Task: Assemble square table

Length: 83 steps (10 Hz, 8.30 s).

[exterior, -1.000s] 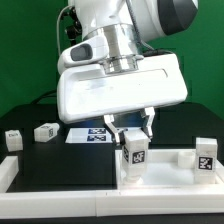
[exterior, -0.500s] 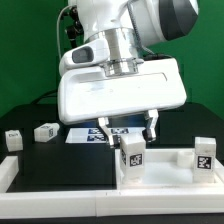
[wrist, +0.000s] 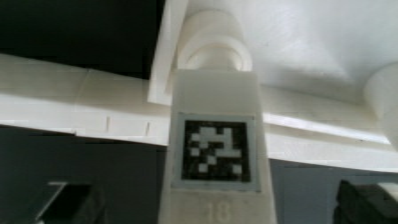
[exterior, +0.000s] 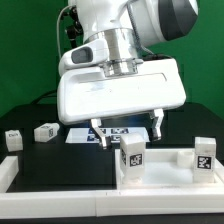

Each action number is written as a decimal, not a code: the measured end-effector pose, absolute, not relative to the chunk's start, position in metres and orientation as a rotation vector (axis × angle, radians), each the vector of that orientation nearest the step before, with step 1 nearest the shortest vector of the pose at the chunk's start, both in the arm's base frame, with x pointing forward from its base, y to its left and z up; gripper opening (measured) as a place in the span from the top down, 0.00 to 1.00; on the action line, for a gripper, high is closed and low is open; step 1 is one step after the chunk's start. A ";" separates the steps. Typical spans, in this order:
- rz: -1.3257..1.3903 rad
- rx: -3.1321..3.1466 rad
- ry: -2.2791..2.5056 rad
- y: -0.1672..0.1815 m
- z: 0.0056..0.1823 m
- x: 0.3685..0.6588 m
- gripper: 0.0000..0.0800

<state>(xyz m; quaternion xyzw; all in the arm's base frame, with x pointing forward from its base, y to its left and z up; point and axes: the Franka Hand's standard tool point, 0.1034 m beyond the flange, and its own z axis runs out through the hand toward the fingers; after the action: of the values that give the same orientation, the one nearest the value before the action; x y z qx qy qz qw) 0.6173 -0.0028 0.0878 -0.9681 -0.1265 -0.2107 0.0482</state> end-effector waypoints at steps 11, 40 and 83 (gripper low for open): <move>-0.236 -2.886 -0.363 0.017 0.100 0.637 0.19; 0.048 -2.598 1.371 -0.003 0.069 0.624 0.64; -0.194 -3.029 0.273 0.017 0.073 0.619 0.19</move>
Offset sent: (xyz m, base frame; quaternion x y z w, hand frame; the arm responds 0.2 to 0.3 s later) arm 0.0000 0.0000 0.0000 0.0000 0.0000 0.0000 1.0000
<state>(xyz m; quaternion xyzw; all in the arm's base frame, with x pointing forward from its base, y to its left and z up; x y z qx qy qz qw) 0.6194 0.0174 0.0732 -0.9928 0.0895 -0.0636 0.0472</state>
